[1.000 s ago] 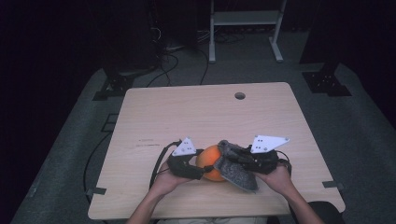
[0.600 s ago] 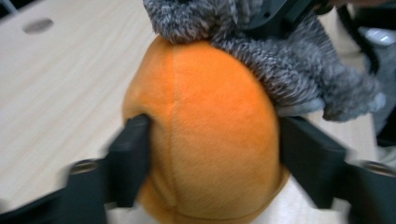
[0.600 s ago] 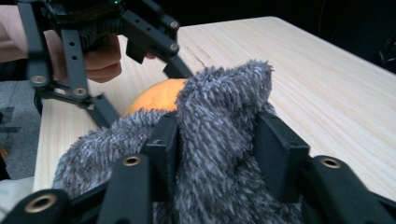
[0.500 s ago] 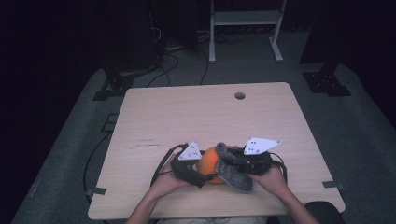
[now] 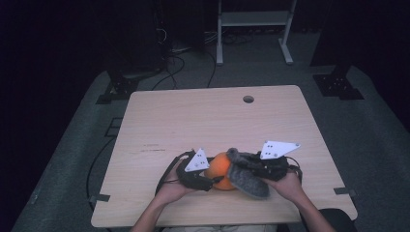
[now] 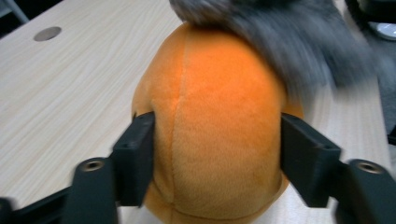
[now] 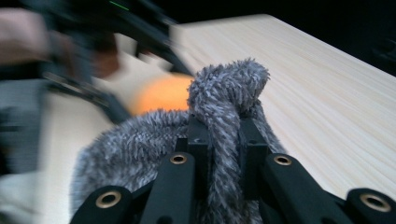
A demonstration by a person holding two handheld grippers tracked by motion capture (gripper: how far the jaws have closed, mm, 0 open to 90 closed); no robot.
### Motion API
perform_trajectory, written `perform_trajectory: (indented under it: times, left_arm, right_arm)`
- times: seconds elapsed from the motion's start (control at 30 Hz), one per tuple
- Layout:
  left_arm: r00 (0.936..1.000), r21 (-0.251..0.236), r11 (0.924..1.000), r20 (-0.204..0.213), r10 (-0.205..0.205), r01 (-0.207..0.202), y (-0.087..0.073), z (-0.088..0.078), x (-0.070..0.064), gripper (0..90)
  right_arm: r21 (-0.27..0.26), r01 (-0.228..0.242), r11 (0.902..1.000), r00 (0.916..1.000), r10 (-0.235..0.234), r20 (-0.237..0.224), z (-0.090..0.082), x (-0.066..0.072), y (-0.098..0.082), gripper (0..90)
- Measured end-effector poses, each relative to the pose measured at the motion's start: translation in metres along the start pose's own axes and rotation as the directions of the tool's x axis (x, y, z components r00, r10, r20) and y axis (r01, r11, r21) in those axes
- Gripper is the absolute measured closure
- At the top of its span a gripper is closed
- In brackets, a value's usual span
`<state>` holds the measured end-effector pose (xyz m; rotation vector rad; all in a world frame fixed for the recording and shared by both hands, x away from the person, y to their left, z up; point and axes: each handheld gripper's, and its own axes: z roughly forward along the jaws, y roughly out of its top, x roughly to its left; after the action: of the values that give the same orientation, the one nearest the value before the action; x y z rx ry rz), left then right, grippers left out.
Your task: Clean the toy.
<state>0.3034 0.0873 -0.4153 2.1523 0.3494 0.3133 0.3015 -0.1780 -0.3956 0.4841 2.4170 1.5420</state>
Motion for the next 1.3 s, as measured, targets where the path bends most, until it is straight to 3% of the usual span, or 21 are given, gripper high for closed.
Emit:
perform_trajectory:
  times: [0.07, 0.1, 0.13, 0.2, 0.27, 0.37, 0.43, 0.53, 0.6, 0.67, 0.73, 0.77, 0.83, 0.87, 0.93, 1.0, 1.17, 1.23, 1.3]
  left_arm:
    - [0.9976, 0.001, 0.998, 0.031, -0.063, 0.063, -0.001, 0.001, 0.005, 18.2]
    - [0.9913, -0.003, 0.9928, 0.055, -0.12, 0.12, -0.002, 0.001, 0.01, 14.1]
    - [0.9882, -0.005, 0.9901, 0.063, -0.14, 0.14, -0.003, 0.001, 0.012, 13.1]
    - [0.9936, -0.035, 0.9932, 0.026, -0.11, 0.111, -0.005, -0.002, 0.009, 27.0]
    - [0.9983, -0.041, 0.9975, -0.006, -0.058, 0.058, -0.002, -0.002, 0.004, 35.2]
    - [0.9991, -0.039, 0.9988, -0.03, -0.03, 0.029, 0.0, 0.001, 0.001, 38.3]
    - [0.9994, -0.026, 0.9995, -0.031, -0.016, 0.015, -0.002, 0.0, 0.001, 39.4]
    - [0.999, -0.028, 0.9988, -0.02, -0.04, 0.04, -0.009, -0.003, 0.005, 40.0]
    - [0.9986, -0.023, 0.9984, -0.015, -0.051, 0.051, -0.012, -0.006, 0.008, 39.9]
    - [0.9977, -0.03, 0.9973, 0.001, -0.068, 0.068, -0.015, -0.007, 0.009, 38.6]
    - [0.9942, -0.035, 0.9941, 0.033, -0.102, 0.103, -0.014, -0.006, 0.011, 30.4]
    - [0.9925, -0.032, 0.9927, 0.043, -0.115, 0.116, -0.012, -0.005, 0.012, 23.7]
    - [0.9913, -0.021, 0.9917, 0.038, -0.126, 0.127, -0.01, -0.002, 0.013, 18.9]
    - [0.9926, -0.015, 0.9929, 0.032, -0.117, 0.118, -0.01, -0.002, 0.013, 19.1]
    - [0.9961, -0.008, 0.9962, 0.014, -0.087, 0.087, -0.013, -0.005, 0.012, 28.3]
    - [0.9951, -0.008, 0.9952, 0.016, -0.097, 0.097, -0.018, -0.008, 0.014, 33.2]
    - [0.9926, -0.01, 0.9928, 0.025, -0.119, 0.119, -0.025, -0.011, 0.019, 35.1]
    - [0.9936, -0.01, 0.9936, 0.017, -0.112, 0.112, -0.025, -0.01, 0.018, 35.6]
    - [0.9947, -0.009, 0.9947, 0.008, -0.103, 0.103, -0.025, -0.01, 0.018, 36.6]
  right_arm:
    - [0.0, 0.04, 0.9992, 0.9988, -0.04, -0.028, 0.007, 0.009, 0.004, 78.5]
    - [0.006, 0.043, 0.9991, 0.9983, -0.042, -0.039, 0.009, 0.011, 0.005, 78.5]
    - [0.01, 0.044, 0.999, 0.9977, -0.043, -0.053, 0.012, 0.012, 0.004, 78.5]
    - [0.02, 0.057, 0.9982, 0.9981, -0.057, -0.025, 0.011, 0.012, 0.004, 78.5]
    - [0.029, 0.041, 0.9987, 0.9987, -0.042, 0.03, 0.006, 0.006, 0.003, 78.6]
    - [0.033, 0.018, 0.9993, 0.9965, -0.02, 0.081, 0.003, 0.002, 0.002, 78.6]
    - [0.033, 0.047, 0.9984, 0.995, -0.05, 0.087, 0.005, 0.008, 0.004, 78.5]
    - [0.038, 0.077, 0.9963, 0.9932, -0.08, 0.084, 0.009, 0.016, 0.005, 78.6]
    - [0.042, 0.056, 0.9976, 0.9939, -0.059, 0.093, 0.008, 0.01, 0.004, 78.6]
    - [0.063, 0.027, 0.9977, 0.9886, -0.036, 0.146, 0.002, 0.001, -0.002, 78.5]
    - [0.054, -0.008, 0.9985, 0.99, 0.0, 0.141, -0.002, -0.005, -0.006, 78.5]
    - [0.057, -0.007, 0.9984, 0.9896, -0.002, 0.144, -0.001, -0.004, -0.006, 78.5]
    - [0.048, 0.018, 0.9987, 0.9908, -0.024, 0.134, 0.003, 0.001, -0.004, 78.4]
    - [0.036, 0.021, 0.9991, 0.9925, -0.025, 0.12, 0.005, 0.004, -0.003, 78.5]
    - [0.021, 0.039, 0.999, 0.994, -0.04, 0.101, 0.008, 0.009, 0.0, 78.4]
    - [0.02, 0.036, 0.9992, 0.995, -0.037, 0.093, 0.007, 0.009, 0.0, 78.4]
    - [0.056, -0.016, 0.9983, 0.9888, 0.007, 0.149, 0.001, -0.005, -0.01, 78.4]
    - [0.047, -0.049, 0.9977, 0.9886, 0.042, 0.145, -0.002, -0.008, -0.012, 78.4]
    - [0.021, -0.048, 0.9986, 0.9907, 0.045, 0.128, -0.003, -0.004, -0.01, 78.4]
